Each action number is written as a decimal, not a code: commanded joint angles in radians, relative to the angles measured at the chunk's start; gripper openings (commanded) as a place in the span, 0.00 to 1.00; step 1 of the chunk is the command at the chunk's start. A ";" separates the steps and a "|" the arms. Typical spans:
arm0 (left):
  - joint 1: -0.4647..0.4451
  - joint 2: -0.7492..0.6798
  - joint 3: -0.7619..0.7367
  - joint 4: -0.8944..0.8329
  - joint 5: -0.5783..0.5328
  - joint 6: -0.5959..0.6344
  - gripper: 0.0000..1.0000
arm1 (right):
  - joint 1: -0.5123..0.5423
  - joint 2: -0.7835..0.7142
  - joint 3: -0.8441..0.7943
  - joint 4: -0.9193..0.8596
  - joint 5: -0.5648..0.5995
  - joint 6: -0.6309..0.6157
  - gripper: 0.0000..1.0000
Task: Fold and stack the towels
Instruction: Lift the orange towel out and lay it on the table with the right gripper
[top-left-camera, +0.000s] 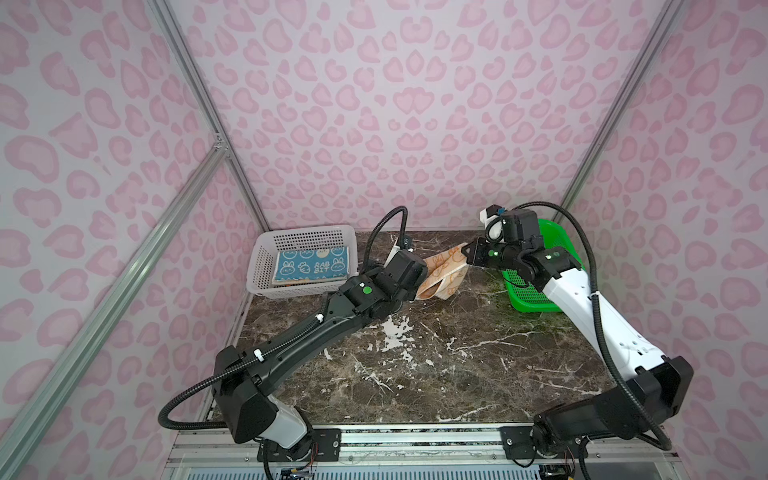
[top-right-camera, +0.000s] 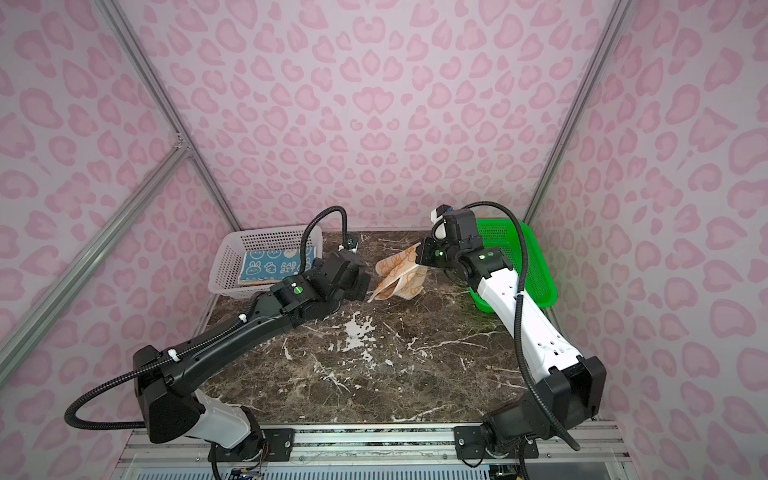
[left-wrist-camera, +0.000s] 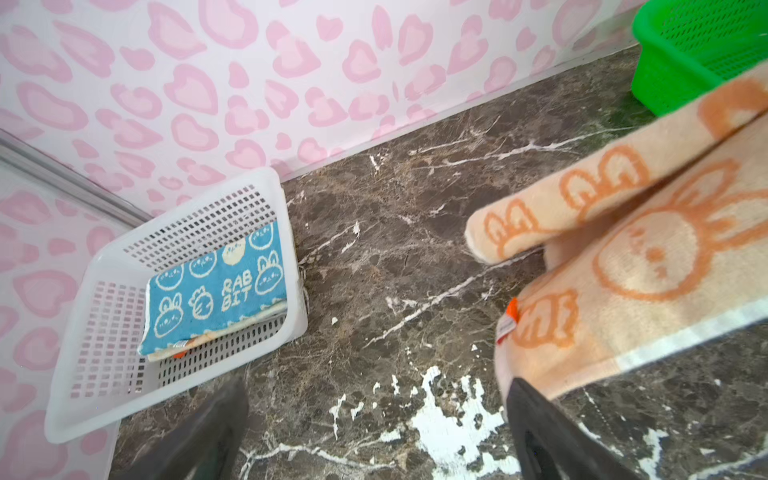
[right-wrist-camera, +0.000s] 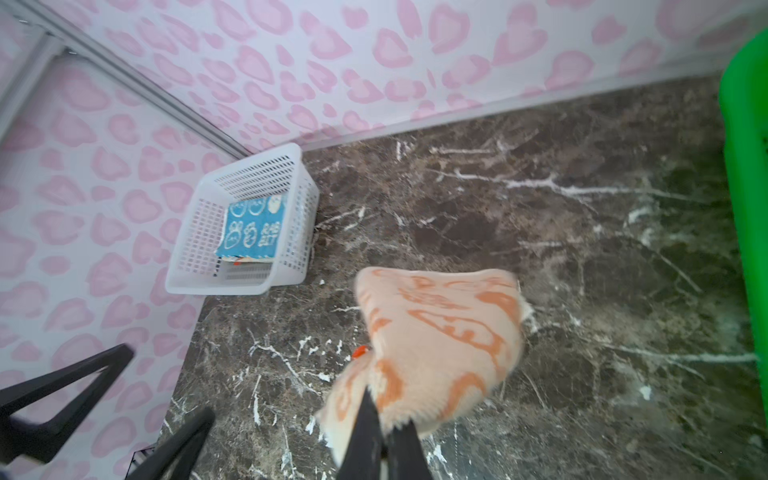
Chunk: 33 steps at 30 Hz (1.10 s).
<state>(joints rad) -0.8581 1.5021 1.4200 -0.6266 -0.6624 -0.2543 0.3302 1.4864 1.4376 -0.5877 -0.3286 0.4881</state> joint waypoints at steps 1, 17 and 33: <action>0.005 -0.021 -0.059 -0.005 -0.009 -0.056 0.98 | -0.032 0.030 -0.092 0.050 -0.030 0.021 0.18; 0.081 0.027 -0.221 0.014 0.158 -0.224 0.98 | 0.107 0.090 -0.298 0.010 0.091 -0.001 0.84; 0.136 -0.005 -0.285 0.017 0.246 -0.256 0.98 | 0.130 0.456 -0.177 0.045 -0.007 -0.016 0.73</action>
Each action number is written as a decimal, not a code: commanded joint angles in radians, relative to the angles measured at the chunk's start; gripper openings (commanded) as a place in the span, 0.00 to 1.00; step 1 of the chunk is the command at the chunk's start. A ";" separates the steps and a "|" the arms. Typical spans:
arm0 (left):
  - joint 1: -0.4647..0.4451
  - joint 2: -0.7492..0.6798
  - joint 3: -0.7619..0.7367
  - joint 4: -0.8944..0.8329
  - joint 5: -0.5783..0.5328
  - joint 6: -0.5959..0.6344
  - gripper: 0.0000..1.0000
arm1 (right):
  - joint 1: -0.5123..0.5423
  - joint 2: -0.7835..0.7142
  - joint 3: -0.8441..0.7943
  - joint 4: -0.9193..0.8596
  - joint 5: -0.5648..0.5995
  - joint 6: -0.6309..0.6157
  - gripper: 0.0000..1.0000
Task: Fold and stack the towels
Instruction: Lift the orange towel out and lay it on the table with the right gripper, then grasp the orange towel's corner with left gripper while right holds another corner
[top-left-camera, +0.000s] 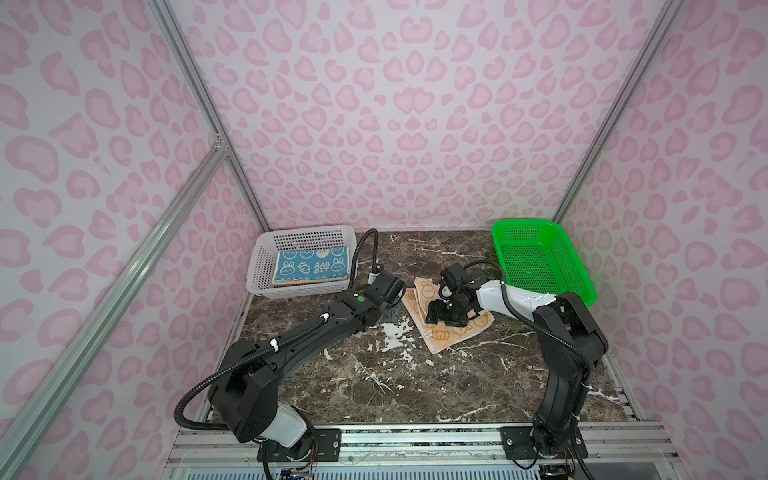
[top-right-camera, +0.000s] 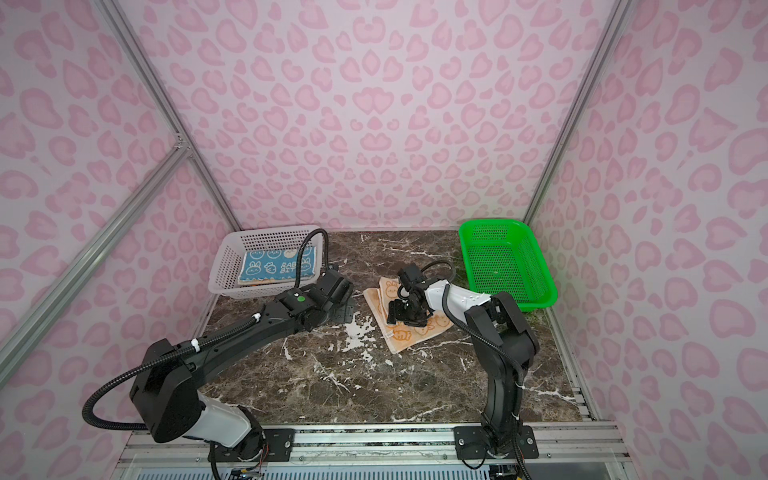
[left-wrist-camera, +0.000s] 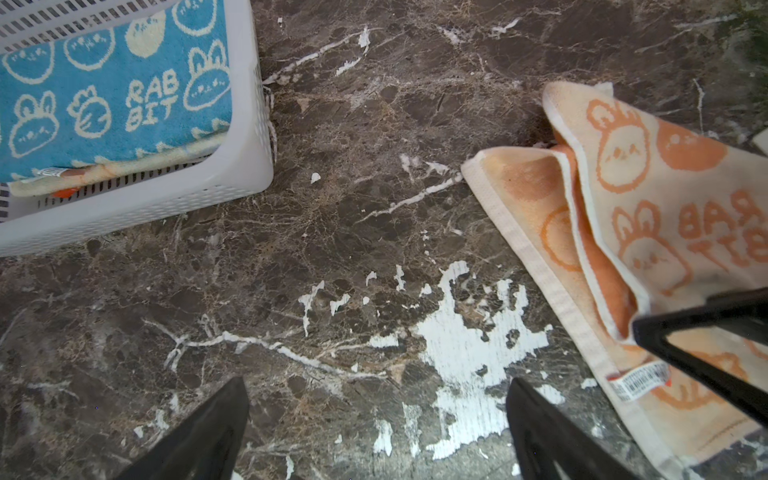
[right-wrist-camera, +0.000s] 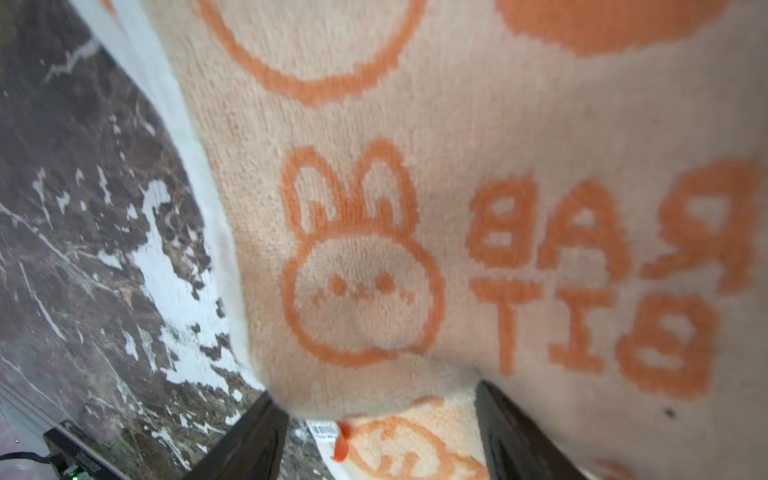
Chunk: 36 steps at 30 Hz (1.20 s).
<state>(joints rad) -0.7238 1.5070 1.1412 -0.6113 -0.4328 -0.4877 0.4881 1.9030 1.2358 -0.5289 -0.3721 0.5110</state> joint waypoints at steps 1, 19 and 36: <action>0.001 -0.006 -0.005 0.002 0.023 -0.023 0.97 | -0.038 0.047 0.044 -0.020 0.045 -0.054 0.73; 0.002 0.070 0.067 0.035 0.113 -0.003 0.98 | -0.090 -0.107 0.057 -0.181 0.176 -0.234 0.71; 0.012 0.068 0.056 0.005 0.087 0.003 0.98 | 0.088 0.004 0.001 -0.182 0.301 -0.168 0.39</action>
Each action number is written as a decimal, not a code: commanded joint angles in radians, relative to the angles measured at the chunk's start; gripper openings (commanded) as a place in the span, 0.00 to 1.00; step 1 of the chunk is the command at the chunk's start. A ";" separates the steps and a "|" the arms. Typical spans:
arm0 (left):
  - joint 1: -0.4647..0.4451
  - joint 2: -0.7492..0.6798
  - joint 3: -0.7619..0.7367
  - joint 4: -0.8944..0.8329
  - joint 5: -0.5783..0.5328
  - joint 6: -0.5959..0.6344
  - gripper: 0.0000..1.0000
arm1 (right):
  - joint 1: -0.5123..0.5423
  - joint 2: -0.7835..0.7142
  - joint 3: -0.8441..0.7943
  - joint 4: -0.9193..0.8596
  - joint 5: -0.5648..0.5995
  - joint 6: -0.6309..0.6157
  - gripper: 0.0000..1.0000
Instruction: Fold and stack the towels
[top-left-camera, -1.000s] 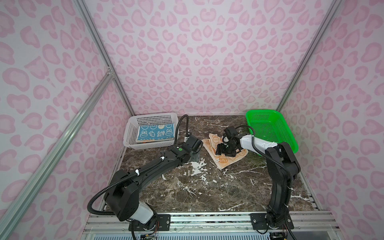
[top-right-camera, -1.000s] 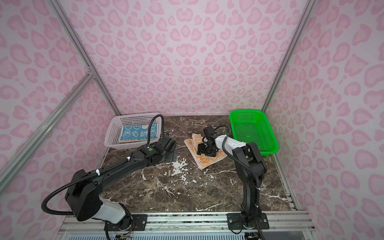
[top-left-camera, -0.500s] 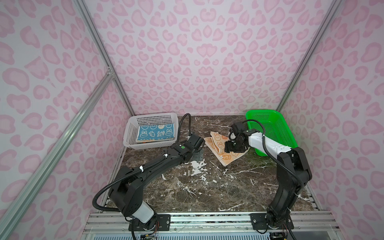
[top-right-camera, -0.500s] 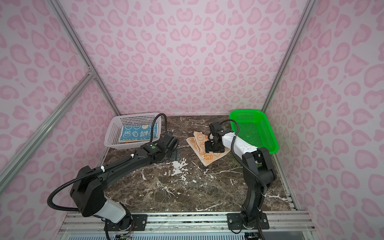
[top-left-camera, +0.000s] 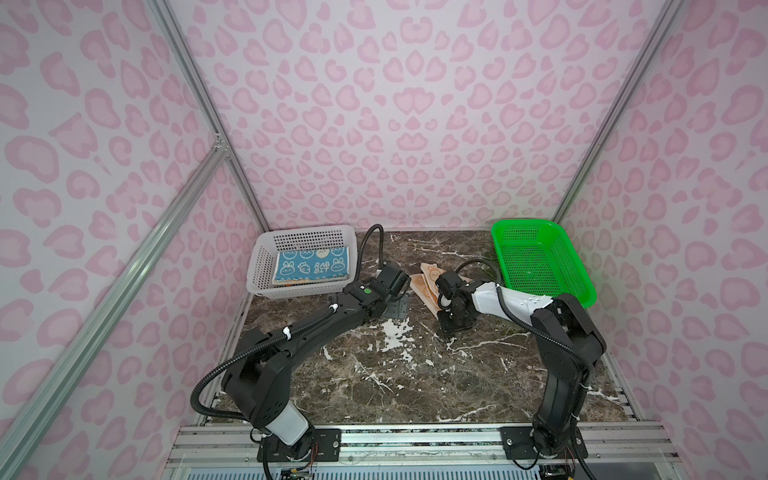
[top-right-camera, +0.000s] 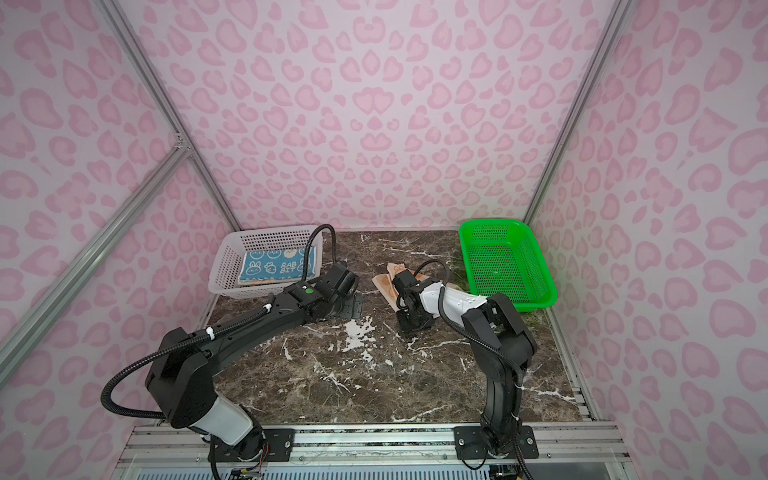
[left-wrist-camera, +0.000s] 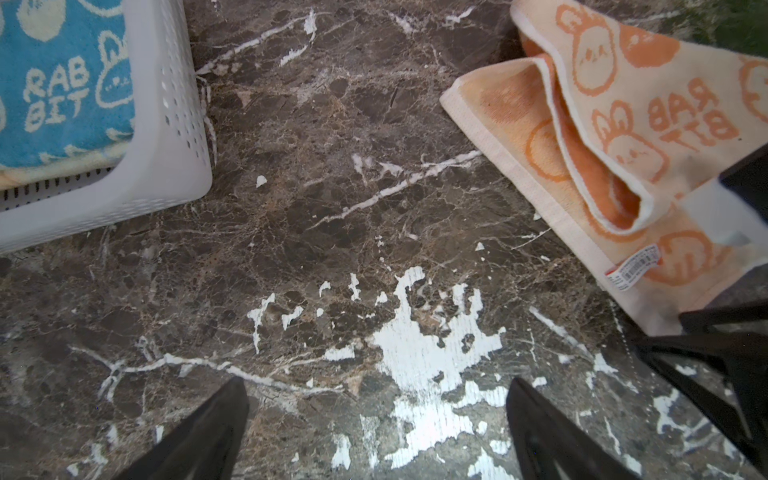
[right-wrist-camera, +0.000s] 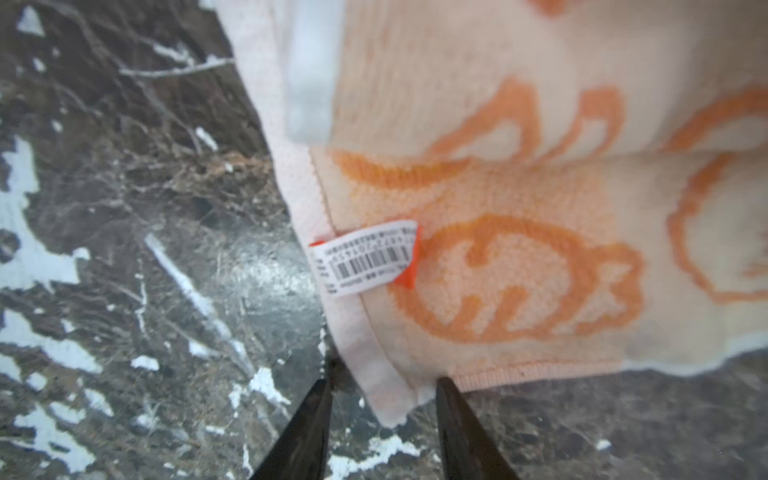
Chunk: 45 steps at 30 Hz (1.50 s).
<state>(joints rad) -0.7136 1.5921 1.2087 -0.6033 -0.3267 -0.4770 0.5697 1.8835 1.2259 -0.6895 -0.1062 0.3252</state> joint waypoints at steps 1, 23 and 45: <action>0.002 -0.020 -0.013 -0.004 -0.022 -0.008 0.97 | 0.006 0.032 0.015 -0.029 0.038 0.021 0.36; 0.005 0.345 0.336 -0.052 0.267 0.065 0.98 | -0.092 -0.176 -0.039 -0.109 -0.017 -0.035 0.00; 0.060 0.611 0.486 -0.045 0.335 0.126 0.85 | -0.159 -0.240 -0.124 -0.082 -0.058 -0.069 0.00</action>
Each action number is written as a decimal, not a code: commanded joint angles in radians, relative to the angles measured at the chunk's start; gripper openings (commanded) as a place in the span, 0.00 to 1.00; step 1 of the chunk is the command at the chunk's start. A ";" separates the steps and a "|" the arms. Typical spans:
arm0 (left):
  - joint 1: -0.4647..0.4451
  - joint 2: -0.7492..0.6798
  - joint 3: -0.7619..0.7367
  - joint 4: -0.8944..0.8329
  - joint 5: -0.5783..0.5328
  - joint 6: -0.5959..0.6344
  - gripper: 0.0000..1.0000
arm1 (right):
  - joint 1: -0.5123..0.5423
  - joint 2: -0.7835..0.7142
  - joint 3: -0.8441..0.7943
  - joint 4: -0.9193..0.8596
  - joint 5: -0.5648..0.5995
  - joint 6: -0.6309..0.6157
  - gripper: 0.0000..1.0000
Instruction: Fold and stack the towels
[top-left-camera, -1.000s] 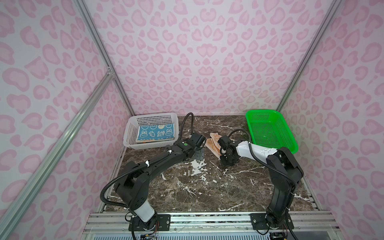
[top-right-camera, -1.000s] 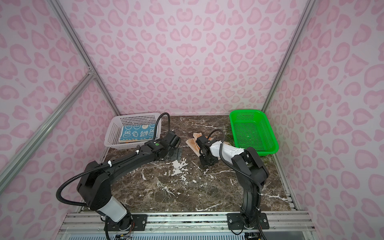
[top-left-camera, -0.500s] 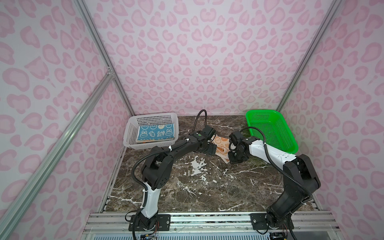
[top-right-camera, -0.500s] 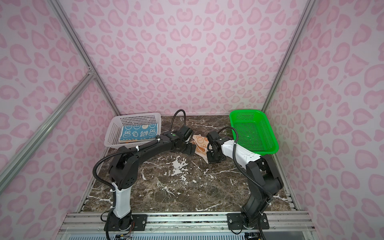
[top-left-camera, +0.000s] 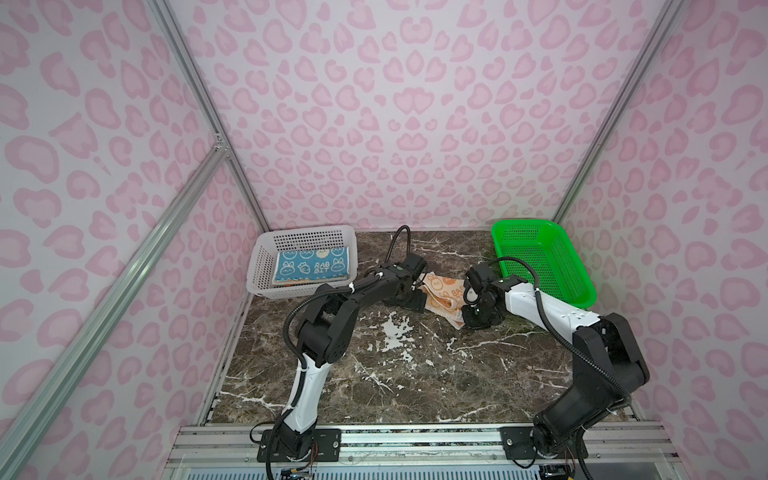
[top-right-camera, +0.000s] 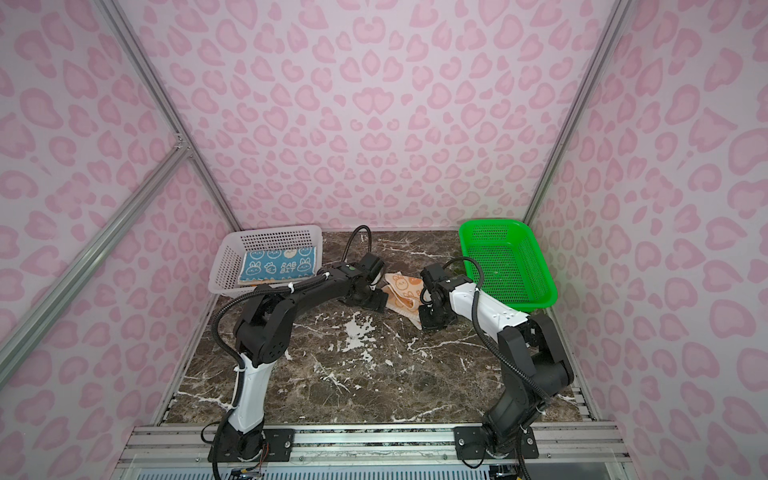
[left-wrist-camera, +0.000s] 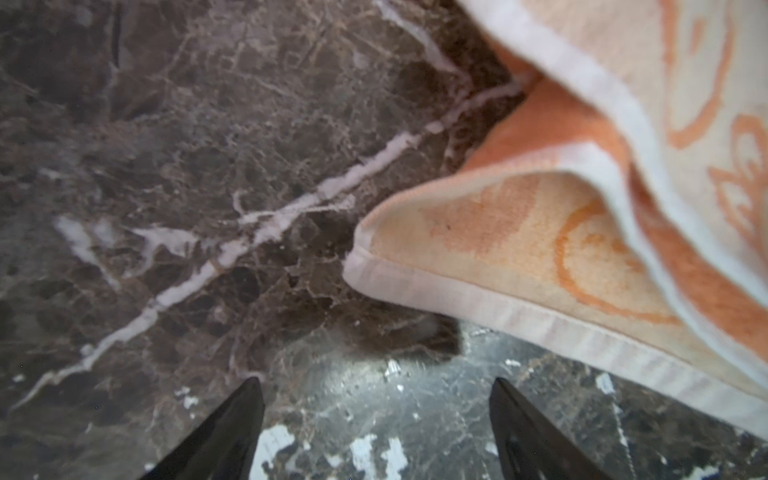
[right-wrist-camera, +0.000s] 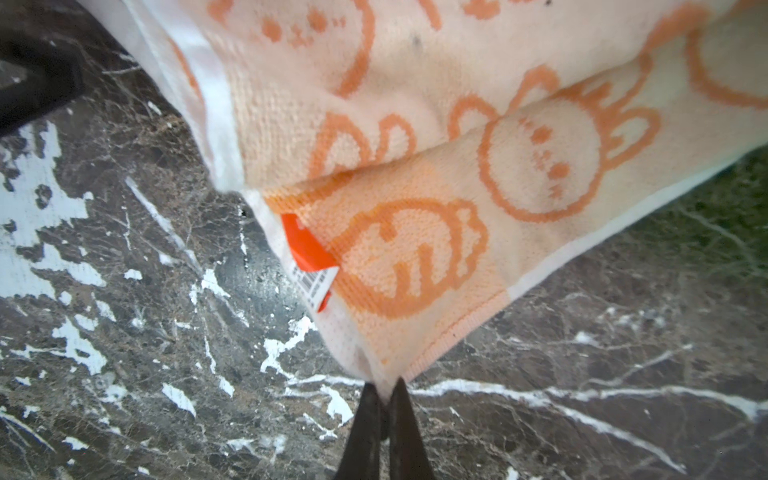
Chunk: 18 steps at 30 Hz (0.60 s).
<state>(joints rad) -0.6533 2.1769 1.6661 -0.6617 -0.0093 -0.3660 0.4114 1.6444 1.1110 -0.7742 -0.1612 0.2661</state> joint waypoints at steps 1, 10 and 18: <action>0.000 0.035 0.037 0.013 0.019 0.017 0.84 | 0.000 -0.002 -0.013 0.006 -0.005 -0.010 0.00; 0.006 0.081 0.091 0.028 0.042 0.004 0.71 | -0.005 -0.008 -0.025 0.013 -0.013 -0.011 0.00; 0.011 0.109 0.090 0.016 0.033 0.009 0.52 | -0.018 -0.021 -0.022 0.007 -0.017 -0.019 0.00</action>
<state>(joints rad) -0.6422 2.2642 1.7638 -0.6144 0.0078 -0.3588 0.3969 1.6291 1.0904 -0.7605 -0.1764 0.2565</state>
